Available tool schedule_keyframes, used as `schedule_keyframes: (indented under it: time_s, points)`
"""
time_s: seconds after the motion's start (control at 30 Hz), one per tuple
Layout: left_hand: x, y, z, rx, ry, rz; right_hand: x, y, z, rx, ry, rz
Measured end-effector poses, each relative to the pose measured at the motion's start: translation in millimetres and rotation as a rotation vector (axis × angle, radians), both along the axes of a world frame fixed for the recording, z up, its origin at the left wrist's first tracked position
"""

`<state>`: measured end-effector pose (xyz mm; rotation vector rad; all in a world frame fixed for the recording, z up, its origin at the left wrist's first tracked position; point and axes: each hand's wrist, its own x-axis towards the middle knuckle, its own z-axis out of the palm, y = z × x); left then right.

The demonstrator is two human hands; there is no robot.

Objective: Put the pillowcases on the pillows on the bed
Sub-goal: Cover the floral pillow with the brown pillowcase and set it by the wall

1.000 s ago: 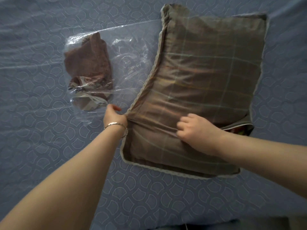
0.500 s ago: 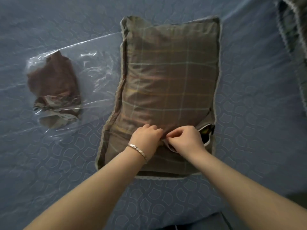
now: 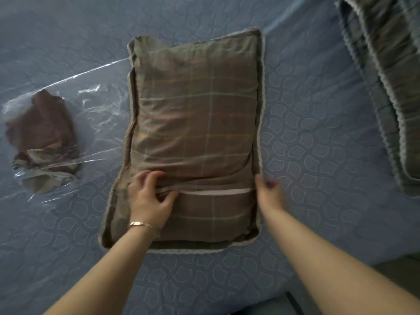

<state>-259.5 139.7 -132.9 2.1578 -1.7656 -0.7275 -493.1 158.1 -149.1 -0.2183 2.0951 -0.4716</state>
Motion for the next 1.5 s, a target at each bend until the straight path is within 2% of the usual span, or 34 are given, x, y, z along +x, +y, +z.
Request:
schedule_keyframes:
  time_s: [0.07,0.1,0.17,0.2,0.33,0.5,0.73,0.93,1.23,1.37,1.5]
  points:
    - [11.9,1.6,-4.8,0.249,-0.126,0.327,23.2,19.7,8.2,-0.033,-0.299,-0.027]
    - [15.1,0.4,-6.4,0.389,-0.144,0.447,28.6,26.7,8.0,-0.050,-0.382,0.026]
    - [22.0,-4.5,-6.5,0.534,-0.093,0.534,33.8,31.4,3.2,-0.080,-0.365,0.174]
    - [21.6,-7.7,-5.9,0.546,-0.088,0.498,32.9,28.6,1.4,-0.081,-0.307,0.231]
    - [12.1,-11.1,29.2,0.448,-0.110,0.416,28.1,8.9,28.1,-0.056,-0.187,0.402]
    - [-15.8,0.8,110.8,0.351,0.218,0.444,-2.6,8.4,119.4,-0.239,-0.123,0.285]
    - [-54.0,18.5,284.7,0.087,0.678,0.364,-52.0,37.5,310.0,-0.572,-0.018,0.207]
    - [-117.2,42.8,380.8,0.016,0.869,0.168,-109.7,90.8,420.6,-0.769,0.092,0.089]
    - [-274.6,101.2,459.8,0.047,1.035,-0.218,-264.1,192.5,522.9,-0.875,0.278,-0.069]
    - [-357.1,111.2,481.4,0.010,1.120,-0.266,-342.2,205.5,556.0,-0.908,0.356,-0.089]
    - [-415.1,108.3,484.2,0.032,1.192,-0.222,-410.9,187.5,574.9,-0.916,0.367,-0.098]
